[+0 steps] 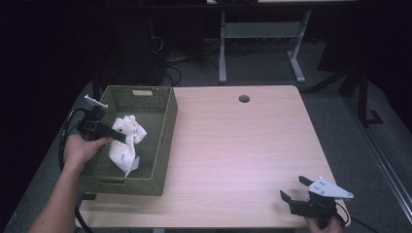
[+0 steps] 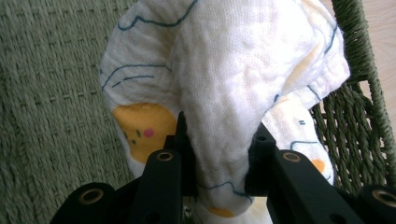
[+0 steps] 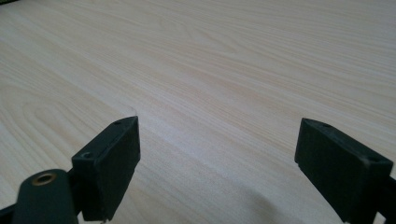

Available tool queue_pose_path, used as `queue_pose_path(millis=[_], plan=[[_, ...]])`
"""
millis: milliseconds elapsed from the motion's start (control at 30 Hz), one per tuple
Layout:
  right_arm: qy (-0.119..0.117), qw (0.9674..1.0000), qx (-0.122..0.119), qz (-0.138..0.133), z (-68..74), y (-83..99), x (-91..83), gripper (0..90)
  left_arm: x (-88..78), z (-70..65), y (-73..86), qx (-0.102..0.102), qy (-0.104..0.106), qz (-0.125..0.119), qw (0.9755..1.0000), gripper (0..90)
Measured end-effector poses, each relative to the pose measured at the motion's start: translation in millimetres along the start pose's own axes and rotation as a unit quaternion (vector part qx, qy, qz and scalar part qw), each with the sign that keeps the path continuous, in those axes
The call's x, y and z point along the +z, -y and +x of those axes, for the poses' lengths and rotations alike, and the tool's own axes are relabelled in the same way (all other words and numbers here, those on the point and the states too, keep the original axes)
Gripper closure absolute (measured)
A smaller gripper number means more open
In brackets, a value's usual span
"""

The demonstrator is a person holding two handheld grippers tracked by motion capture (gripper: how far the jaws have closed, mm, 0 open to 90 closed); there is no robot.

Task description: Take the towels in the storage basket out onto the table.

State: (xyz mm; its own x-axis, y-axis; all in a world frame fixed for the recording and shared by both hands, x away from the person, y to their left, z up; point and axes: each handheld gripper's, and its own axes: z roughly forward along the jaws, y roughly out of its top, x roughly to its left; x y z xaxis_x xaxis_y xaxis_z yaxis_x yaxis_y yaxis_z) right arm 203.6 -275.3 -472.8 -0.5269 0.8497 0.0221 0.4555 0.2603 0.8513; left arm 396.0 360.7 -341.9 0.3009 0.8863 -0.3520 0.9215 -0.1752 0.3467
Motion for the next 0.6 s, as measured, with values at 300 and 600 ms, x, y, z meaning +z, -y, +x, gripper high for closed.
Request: queue_pose_path(millis=[300, 600], plan=[[0.001, 1.0, -0.003, 0.0, 0.0, -0.3, -0.2, 13.8, -3.2, 5.2, 2.1, -0.027, 0.063, -0.04, 0.9969, 71.5], [0.003, 1.0, -0.002, -0.004, -1.5, -0.2, -1.5, 13.7, -16.2, 3.9, -0.2, -0.029, 0.09, -0.057, 0.9938, 71.6]])
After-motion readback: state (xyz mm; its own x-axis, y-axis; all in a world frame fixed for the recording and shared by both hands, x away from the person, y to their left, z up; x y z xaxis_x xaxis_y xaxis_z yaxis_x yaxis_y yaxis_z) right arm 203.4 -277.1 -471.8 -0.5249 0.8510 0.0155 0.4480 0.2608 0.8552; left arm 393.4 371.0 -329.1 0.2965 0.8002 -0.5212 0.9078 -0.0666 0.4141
